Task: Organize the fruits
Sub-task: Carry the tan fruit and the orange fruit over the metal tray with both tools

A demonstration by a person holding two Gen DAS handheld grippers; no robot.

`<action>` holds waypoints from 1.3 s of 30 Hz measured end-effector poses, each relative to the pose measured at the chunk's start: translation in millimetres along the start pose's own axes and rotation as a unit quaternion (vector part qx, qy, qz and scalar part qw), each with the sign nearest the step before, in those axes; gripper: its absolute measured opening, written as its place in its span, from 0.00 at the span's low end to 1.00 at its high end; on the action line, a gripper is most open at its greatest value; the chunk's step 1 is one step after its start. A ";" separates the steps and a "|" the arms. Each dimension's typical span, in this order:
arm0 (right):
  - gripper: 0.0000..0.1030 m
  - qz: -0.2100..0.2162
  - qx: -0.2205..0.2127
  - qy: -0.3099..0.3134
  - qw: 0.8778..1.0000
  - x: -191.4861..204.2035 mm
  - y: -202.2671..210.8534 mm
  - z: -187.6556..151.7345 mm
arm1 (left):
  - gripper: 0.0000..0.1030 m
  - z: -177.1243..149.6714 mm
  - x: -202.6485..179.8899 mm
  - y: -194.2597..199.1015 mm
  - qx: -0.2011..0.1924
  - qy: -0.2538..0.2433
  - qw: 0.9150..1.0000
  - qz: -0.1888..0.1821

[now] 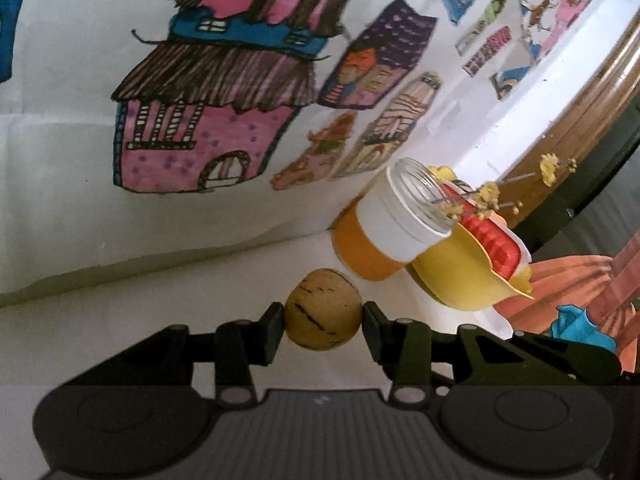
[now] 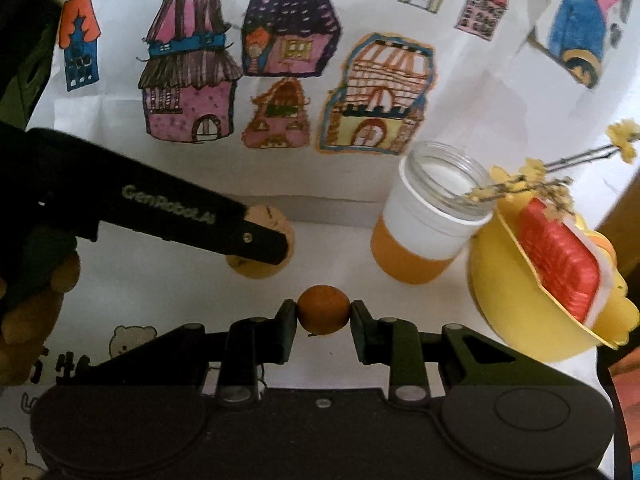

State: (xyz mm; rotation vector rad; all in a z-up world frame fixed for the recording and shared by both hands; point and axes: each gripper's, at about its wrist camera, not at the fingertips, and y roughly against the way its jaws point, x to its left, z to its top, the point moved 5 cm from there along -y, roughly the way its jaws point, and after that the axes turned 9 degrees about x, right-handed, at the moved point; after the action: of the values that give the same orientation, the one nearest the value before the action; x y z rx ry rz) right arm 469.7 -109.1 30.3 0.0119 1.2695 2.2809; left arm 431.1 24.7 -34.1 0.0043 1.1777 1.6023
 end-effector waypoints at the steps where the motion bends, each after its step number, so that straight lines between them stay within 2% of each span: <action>1: 0.30 -0.003 0.000 -0.003 1.000 -0.9 2.9 -0.6 | 0.45 -1.3 -2.0 0.4 0.001 -0.001 1.000 -0.001; 16: 0.30 -0.032 0.004 -0.033 0.999 -22.7 40.6 -40.2 | 0.45 -29.5 -32.3 8.7 0.015 -0.026 0.999 -0.023; 39: 0.30 -0.064 0.015 -0.096 0.993 -58.3 65.3 -103.9 | 0.45 -74.6 -92.0 -5.0 0.053 -0.091 0.994 -0.040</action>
State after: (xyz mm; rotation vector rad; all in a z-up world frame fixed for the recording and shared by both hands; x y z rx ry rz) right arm 465.0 -244.7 37.9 0.1518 1.1704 2.0960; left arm 431.5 -93.5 -25.7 0.1664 1.1067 1.4359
